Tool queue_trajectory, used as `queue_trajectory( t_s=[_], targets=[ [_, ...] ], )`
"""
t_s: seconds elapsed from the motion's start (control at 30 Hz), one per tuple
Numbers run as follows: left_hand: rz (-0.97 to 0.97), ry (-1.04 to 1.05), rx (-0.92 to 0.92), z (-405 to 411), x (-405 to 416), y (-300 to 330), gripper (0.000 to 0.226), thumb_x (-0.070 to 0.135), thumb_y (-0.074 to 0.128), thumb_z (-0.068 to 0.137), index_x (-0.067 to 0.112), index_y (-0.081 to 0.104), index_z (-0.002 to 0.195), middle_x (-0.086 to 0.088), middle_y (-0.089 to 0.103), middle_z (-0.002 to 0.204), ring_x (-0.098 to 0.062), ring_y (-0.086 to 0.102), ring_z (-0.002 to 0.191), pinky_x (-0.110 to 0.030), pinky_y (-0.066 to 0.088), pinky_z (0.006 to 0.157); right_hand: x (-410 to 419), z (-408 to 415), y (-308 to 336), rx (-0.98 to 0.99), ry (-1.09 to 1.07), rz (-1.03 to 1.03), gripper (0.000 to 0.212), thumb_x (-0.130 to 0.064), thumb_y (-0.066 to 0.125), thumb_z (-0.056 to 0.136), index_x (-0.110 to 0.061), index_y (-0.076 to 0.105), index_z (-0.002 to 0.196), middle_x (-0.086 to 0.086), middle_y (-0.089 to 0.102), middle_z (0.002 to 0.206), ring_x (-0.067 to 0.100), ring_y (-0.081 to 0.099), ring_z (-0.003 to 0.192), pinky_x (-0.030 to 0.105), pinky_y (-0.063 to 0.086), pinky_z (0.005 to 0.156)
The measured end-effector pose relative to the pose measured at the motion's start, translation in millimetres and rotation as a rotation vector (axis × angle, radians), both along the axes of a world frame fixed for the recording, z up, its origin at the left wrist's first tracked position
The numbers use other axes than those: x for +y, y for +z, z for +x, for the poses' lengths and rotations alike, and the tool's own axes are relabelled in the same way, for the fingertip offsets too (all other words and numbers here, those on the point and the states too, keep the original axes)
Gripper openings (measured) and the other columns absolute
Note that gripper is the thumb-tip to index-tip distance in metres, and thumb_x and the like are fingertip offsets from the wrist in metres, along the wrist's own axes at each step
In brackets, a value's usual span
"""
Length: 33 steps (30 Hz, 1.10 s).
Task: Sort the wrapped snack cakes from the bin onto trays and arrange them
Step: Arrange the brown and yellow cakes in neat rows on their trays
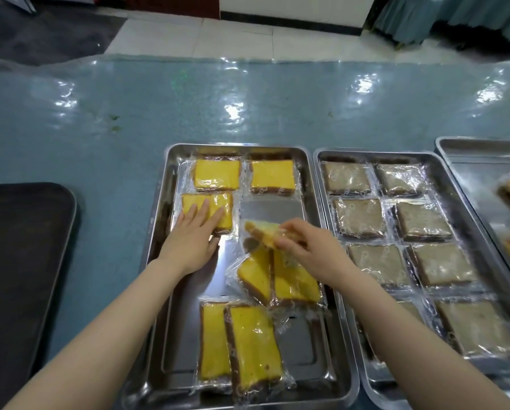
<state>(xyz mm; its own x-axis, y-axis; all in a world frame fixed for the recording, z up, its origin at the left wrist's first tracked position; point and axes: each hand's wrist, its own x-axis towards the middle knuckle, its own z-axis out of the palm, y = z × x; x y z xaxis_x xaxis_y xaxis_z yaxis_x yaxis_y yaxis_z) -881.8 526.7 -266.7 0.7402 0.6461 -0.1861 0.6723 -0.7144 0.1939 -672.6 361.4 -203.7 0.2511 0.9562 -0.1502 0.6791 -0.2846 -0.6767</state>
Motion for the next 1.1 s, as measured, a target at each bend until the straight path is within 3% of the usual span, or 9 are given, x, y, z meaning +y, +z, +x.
queue_trajectory(
  t_s=[0.07,0.17,0.33,0.43,0.53,0.63,0.8,0.97,1.1],
  targets=[
    [0.006,-0.014,0.057,1,-6,-5,0.065,0.043,0.033,0.098,0.034,-0.008,0.148,-0.004,-0.014,0.157,-0.031,-0.014,0.143,-0.043,-0.009,0.113,4,5,3,-0.034,-0.101,0.121,0.011,-0.046,0.049,0.093,-0.039,0.054,0.085,-0.024,0.056,0.073,-0.008,0.051,0.064,0.014,0.035,0.058],
    [0.0,-0.014,0.064,0,-8,-11,0.069,0.052,0.03,0.096,0.035,-0.016,0.145,-0.002,-0.021,0.154,-0.029,-0.023,0.14,-0.041,-0.017,0.109,16,13,5,-0.009,-0.293,0.251,0.032,-0.04,0.043,0.098,-0.034,0.051,0.068,-0.016,0.049,0.057,-0.001,0.044,0.05,0.017,0.032,0.051],
    [-0.013,-0.022,0.059,-2,-8,-14,0.073,0.059,0.027,0.093,0.039,-0.027,0.137,0.0,-0.029,0.15,-0.025,-0.033,0.134,-0.04,-0.021,0.106,40,21,-2,0.069,-0.481,0.243,0.013,-0.038,0.04,0.101,-0.03,0.05,0.102,-0.015,0.057,0.082,-0.004,0.052,0.069,0.013,0.035,0.056],
    [-0.002,-0.022,0.059,-2,-9,-14,0.075,0.059,0.029,0.093,0.04,-0.03,0.136,0.0,-0.03,0.15,-0.026,-0.034,0.134,-0.04,-0.021,0.106,52,20,-12,0.11,-0.474,0.176,0.024,-0.032,0.041,0.101,-0.019,0.053,0.118,-0.01,0.059,0.095,0.001,0.053,0.079,0.016,0.035,0.061],
    [-0.009,-0.023,0.056,-2,-8,-15,0.076,0.059,0.029,0.092,0.041,-0.032,0.134,0.0,-0.031,0.15,-0.026,-0.034,0.134,-0.039,-0.023,0.106,57,22,-20,0.051,-0.521,0.162,0.017,-0.025,0.053,0.097,-0.016,0.056,0.111,-0.007,0.057,0.096,0.006,0.053,0.083,0.012,0.035,0.062],
    [-0.003,-0.024,0.048,-3,-9,-16,0.076,0.059,0.028,0.092,0.042,-0.033,0.134,0.0,-0.031,0.15,-0.025,-0.034,0.134,-0.039,-0.024,0.106,62,24,-19,-0.026,-0.554,0.17,0.015,-0.023,0.062,0.092,-0.017,0.055,0.104,-0.003,0.055,0.094,0.01,0.05,0.081,0.025,0.048,0.072],
    [-0.018,-0.017,0.03,-4,-9,-18,0.075,0.059,0.03,0.092,0.042,-0.029,0.136,0.002,-0.03,0.15,-0.024,-0.034,0.134,-0.038,-0.025,0.105,57,11,-21,-0.366,-0.384,0.168,0.063,-0.029,0.067,0.087,-0.014,0.037,0.14,0.007,0.044,0.134,0.024,0.038,0.123,0.037,0.031,0.106],
    [0.018,-0.009,-0.02,-5,-11,-19,0.075,0.059,0.034,0.091,0.041,-0.02,0.141,0.003,-0.026,0.152,-0.023,-0.031,0.136,-0.035,-0.024,0.106,44,-15,-38,-0.428,0.096,-0.008,0.032,-0.029,0.054,0.095,-0.026,0.061,0.125,0.004,0.047,0.141,0.025,0.036,0.132,0.043,0.034,0.107],
    [0.057,-0.035,-0.026,-4,-9,-19,0.077,0.06,0.035,0.091,0.038,-0.017,0.143,0.0,-0.026,0.152,-0.024,-0.028,0.139,-0.037,-0.02,0.109,45,-14,-45,-0.4,0.087,-0.014,0.033,-0.027,0.051,0.096,-0.025,0.061,0.128,0.002,0.05,0.141,0.024,0.038,0.132,0.037,0.027,0.11]
  ],
)
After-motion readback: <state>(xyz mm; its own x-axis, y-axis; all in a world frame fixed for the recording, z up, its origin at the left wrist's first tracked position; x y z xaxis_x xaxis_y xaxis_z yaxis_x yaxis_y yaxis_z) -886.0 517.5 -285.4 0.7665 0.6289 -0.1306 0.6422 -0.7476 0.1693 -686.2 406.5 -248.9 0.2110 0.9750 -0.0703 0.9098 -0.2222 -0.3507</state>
